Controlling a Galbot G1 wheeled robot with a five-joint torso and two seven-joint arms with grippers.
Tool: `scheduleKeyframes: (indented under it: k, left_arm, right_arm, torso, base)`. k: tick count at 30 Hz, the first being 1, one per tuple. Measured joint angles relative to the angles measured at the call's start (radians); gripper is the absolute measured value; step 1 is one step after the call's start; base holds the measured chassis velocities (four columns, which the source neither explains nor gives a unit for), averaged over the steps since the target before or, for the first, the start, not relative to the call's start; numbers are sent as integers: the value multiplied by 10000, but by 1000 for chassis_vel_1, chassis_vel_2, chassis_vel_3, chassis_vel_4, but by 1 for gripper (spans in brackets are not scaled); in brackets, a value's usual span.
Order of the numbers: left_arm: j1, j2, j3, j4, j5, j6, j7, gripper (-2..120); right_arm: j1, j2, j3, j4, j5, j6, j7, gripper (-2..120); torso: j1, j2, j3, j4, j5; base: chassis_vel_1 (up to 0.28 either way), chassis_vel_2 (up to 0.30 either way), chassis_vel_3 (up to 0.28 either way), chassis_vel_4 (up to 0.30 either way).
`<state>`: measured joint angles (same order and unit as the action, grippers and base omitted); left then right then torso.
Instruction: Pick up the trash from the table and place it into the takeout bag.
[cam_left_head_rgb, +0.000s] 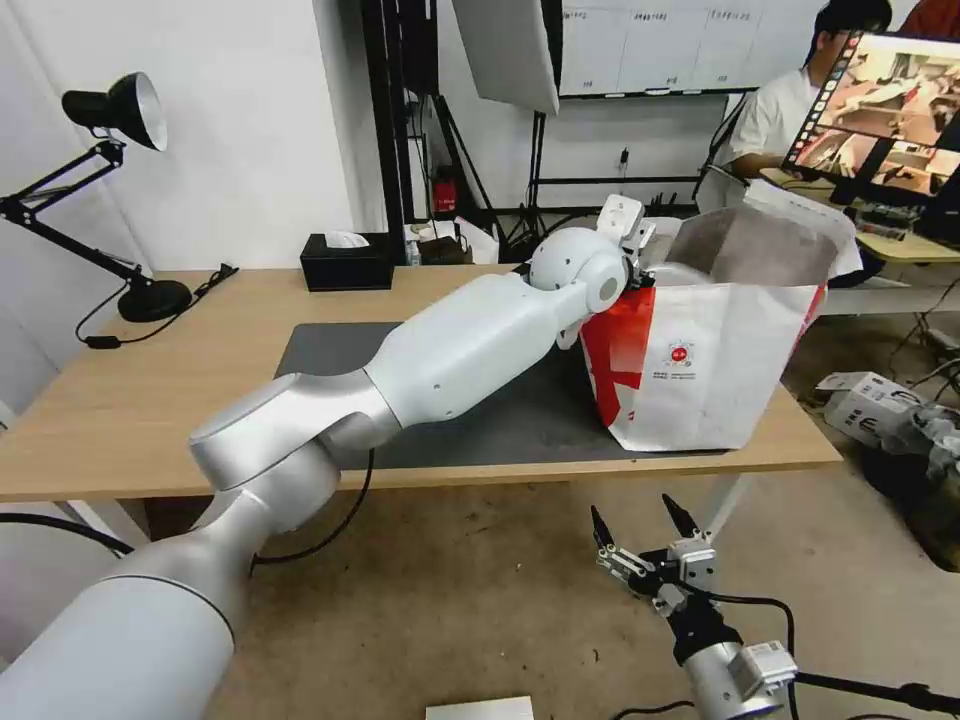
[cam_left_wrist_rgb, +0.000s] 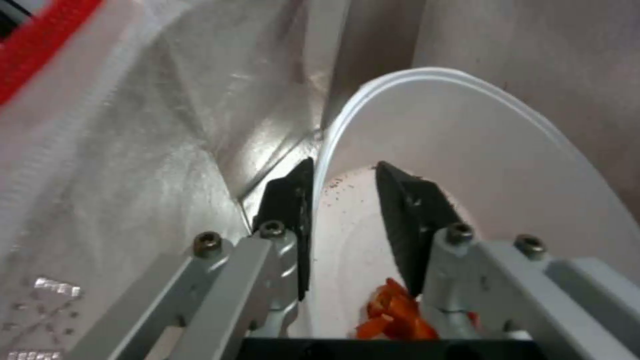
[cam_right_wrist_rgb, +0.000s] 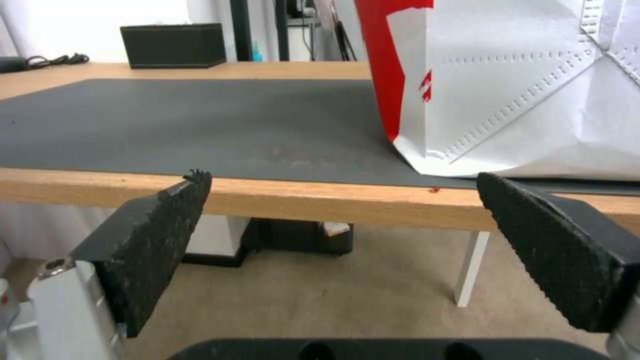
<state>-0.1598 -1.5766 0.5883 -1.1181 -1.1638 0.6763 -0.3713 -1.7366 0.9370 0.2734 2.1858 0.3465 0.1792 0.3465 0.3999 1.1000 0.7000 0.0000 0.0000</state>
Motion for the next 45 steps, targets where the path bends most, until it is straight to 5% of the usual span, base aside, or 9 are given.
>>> scheduleKeyframes:
  k: [10,18,22,30,37,45]
  left_arm:
    - [19,-10,-156,-228,-12,47,-44,67]
    - [-195,410,-523,-1571,-238,-1390,-555,97]
    - [-292,767,-661,-2283,-417,-1690,-812,99]
    - [291,2593,-953,-4547,-498,-2296,-1800,100]
    - [2212,4370,-1625,-6207,816,-3602,-1965,100]
    - [4496,5631,-2930,-7322,2544,-4871,-1660,100]
  right_arm:
    - [0,0,0,0,0,0,0,100]
    - [0,0,0,0,0,0,0,100]
    - [0,0,0,0,0,0,0,100]
    - [0,1,0,0,0,0,0,100]
    - [0,1,0,0,0,0,0,100]
    - [1,0,0,0,0,0,-1,100]
  torso:
    - [0,-1,0,-1,0]
    - [0,0,0,-2,0]
    - [0,0,0,-4,0]
    - [0,0,0,1,-3]
    - [0,0,0,0,-4]
    - [0,0,0,2,-5]
  base:
    - [0,0,0,0]
    - [0,0,0,0]
    - [0,0,0,0]
    - [0,0,0,0]
    - [0,0,0,0]
    - [0,0,0,0]
